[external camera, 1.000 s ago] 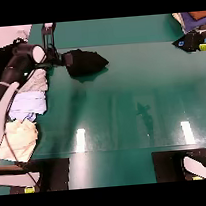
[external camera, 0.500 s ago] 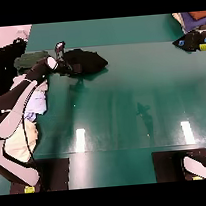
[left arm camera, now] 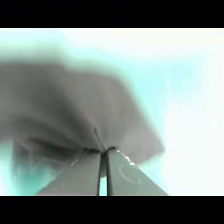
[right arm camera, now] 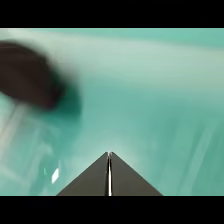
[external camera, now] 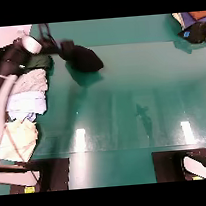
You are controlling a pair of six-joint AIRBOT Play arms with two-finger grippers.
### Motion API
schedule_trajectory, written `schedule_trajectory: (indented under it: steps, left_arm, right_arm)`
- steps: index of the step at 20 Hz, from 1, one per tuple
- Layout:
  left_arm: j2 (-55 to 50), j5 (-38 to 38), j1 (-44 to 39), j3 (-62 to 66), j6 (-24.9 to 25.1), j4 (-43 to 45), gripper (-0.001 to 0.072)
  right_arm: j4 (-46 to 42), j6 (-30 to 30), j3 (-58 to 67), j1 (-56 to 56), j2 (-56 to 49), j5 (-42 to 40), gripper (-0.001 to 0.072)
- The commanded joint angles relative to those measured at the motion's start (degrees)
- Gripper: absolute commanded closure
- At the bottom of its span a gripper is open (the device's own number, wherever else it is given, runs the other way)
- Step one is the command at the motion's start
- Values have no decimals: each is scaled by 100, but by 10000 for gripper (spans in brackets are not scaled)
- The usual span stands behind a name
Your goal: Fold the shirts.
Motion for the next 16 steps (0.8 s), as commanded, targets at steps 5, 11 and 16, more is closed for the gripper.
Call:
schedule_trajectory:
  steps: [5, 11, 16]
  left_arm:
    - [2098, -1320, -785, 629, 348, 151, 681]
    - [1875, -2347, -2188, -686, 295, 87, 679]
    - [1558, -1928, -2754, -1779, 321, 164, 94]
  right_arm:
    - [0, 13, 1517, 7, 4, 195, 698]
    - [-2, 142, 1788, 7, 4, 1123, 698]
    - [-2, 175, 1773, 7, 4, 1478, 698]
